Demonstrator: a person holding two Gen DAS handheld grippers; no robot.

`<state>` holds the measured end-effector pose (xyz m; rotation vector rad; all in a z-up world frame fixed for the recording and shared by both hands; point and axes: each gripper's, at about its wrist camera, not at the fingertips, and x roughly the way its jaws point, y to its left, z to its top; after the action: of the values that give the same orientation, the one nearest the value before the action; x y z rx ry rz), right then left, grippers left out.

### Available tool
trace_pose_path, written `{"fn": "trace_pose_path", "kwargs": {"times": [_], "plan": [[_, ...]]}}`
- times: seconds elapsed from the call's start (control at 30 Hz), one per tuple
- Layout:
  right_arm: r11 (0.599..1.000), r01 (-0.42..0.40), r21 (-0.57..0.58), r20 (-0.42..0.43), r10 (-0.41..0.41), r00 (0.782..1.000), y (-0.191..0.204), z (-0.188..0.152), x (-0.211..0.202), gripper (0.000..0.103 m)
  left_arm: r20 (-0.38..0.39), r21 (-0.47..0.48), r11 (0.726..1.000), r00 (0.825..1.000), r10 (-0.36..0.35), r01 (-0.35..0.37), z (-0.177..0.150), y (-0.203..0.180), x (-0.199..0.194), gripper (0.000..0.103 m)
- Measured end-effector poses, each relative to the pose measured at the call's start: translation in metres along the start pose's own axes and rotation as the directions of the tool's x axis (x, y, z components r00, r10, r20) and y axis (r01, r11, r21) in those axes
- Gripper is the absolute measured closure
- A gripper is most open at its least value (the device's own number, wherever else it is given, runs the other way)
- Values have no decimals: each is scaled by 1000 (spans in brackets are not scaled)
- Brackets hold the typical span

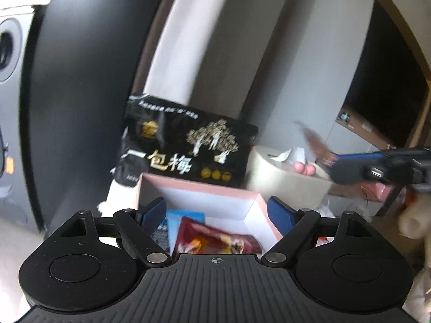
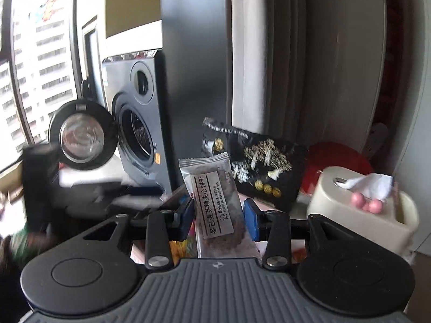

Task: Organize snacks
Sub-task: 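Carry the red bag and cookie packet into the pink box and open both tools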

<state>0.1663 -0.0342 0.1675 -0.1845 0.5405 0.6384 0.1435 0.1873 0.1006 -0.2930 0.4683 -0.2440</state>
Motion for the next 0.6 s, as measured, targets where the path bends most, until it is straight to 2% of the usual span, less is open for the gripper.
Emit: {"fn": "trace_pose_path", "kwargs": {"times": [0.07,0.1,0.23,0.27,0.43,0.6], "plan": [[999,-38,39,-31,39,999,-5,8,19,58,-48,26,1000,999,17,-15,-2,-4,-9,17],[997,-38,66,-47,41,998,-7,10,26,52,-71,47,999,997,20,-17,-5,-8,-14,20],[997,-37,71,-71,42,997,-10,3,43,50,-158,82,996,987,-19,32,-14,-21,-28,42],[998,-28,65,-77,32,997,-11,0,44,50,-179,76,996,984,-28,42,-16,-22,-26,44],[993,31,111,-111,-18,994,-31,-11,47,50,-276,78,996,961,-21,45,-29,-24,9,58],[987,94,129,-103,-81,991,-62,-21,31,50,-343,22,998,938,-52,64,-37,-16,44,59]]}}
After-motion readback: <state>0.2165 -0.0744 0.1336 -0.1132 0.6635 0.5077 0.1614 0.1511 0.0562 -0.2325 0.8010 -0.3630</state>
